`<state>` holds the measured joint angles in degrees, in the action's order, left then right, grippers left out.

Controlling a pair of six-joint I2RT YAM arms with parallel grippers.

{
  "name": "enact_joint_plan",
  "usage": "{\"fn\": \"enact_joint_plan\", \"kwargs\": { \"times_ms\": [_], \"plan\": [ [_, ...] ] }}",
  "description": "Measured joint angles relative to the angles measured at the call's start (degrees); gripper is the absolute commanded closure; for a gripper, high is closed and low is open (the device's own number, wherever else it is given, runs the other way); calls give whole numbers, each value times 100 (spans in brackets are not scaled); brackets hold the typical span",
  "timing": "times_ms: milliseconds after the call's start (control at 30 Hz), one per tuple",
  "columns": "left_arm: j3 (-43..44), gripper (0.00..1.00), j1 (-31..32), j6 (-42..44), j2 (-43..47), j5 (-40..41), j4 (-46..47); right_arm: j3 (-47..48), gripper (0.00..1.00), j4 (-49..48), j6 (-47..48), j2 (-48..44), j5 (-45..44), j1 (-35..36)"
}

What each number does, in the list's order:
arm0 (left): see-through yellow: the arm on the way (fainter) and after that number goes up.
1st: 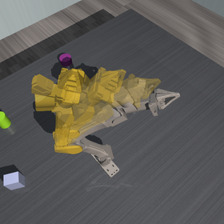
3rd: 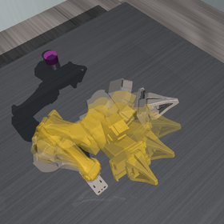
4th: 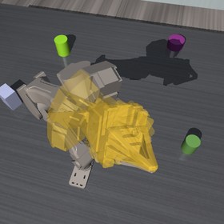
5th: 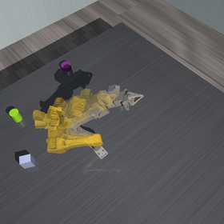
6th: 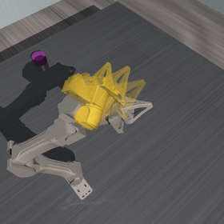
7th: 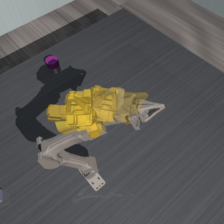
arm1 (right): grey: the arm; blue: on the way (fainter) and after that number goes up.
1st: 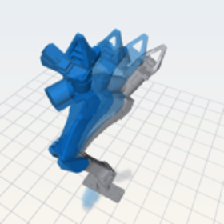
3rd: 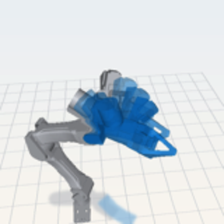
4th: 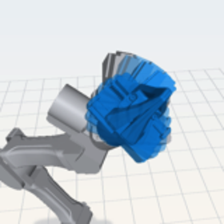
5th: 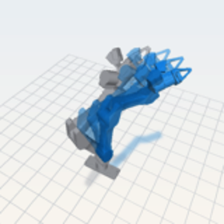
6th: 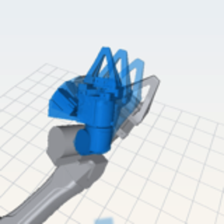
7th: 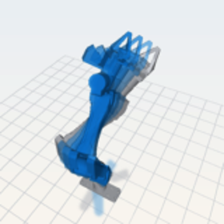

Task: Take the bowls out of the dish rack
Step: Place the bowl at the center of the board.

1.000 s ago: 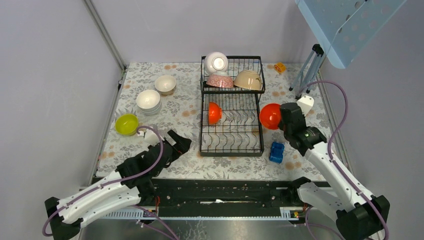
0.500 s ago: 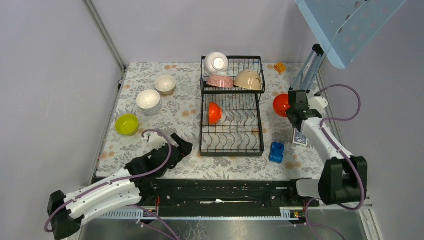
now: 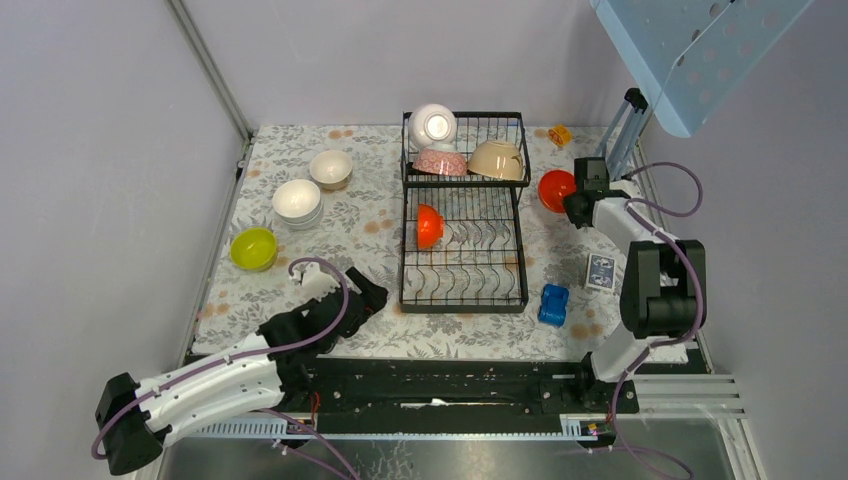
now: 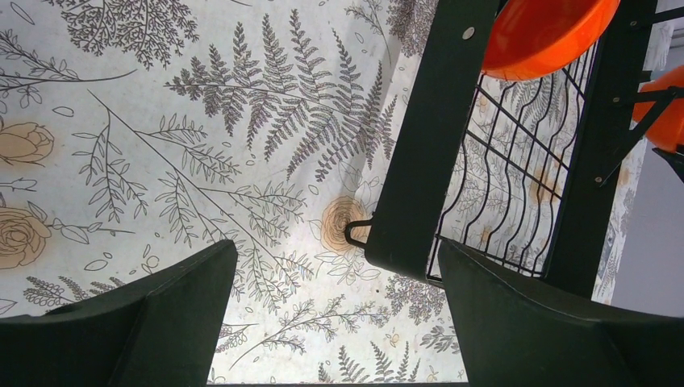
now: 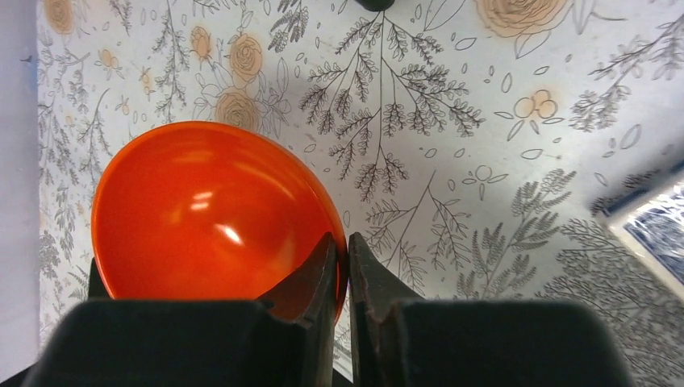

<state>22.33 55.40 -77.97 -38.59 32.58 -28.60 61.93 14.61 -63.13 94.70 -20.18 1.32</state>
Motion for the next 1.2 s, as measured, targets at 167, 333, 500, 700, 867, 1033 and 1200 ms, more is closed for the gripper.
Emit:
{"fn": "enact_joint_plan", "kwargs": {
  "times_ms": [167, 333, 500, 700, 867, 1033, 1200],
  "plan": [
    [-9, 1, 0, 9, 31, 79, -31, 149, 100, -105, -116, 463, 131, -2],
    [-9, 1, 0, 4, 28, 175, -37, 313, 100, -26, -125, 778, 144, -2],
    [-9, 1, 0, -13, -74, 216, -33, 459, 100, 28, -72, 892, 140, 0],
    [-11, 1, 0, -63, -164, 216, -35, 575, 100, 74, 98, 946, 120, 0],
    [-13, 1, 0, -118, -162, 216, -35, 654, 99, 232, 271, 994, 79, 17],
    [-39, 1, 0, -144, -162, 214, -37, 732, 90, 295, 378, 1117, 76, 17],
    [-42, 1, 0, -149, -160, 212, -37, 734, 77, 286, 444, 1137, 81, 22]
  ]
}}
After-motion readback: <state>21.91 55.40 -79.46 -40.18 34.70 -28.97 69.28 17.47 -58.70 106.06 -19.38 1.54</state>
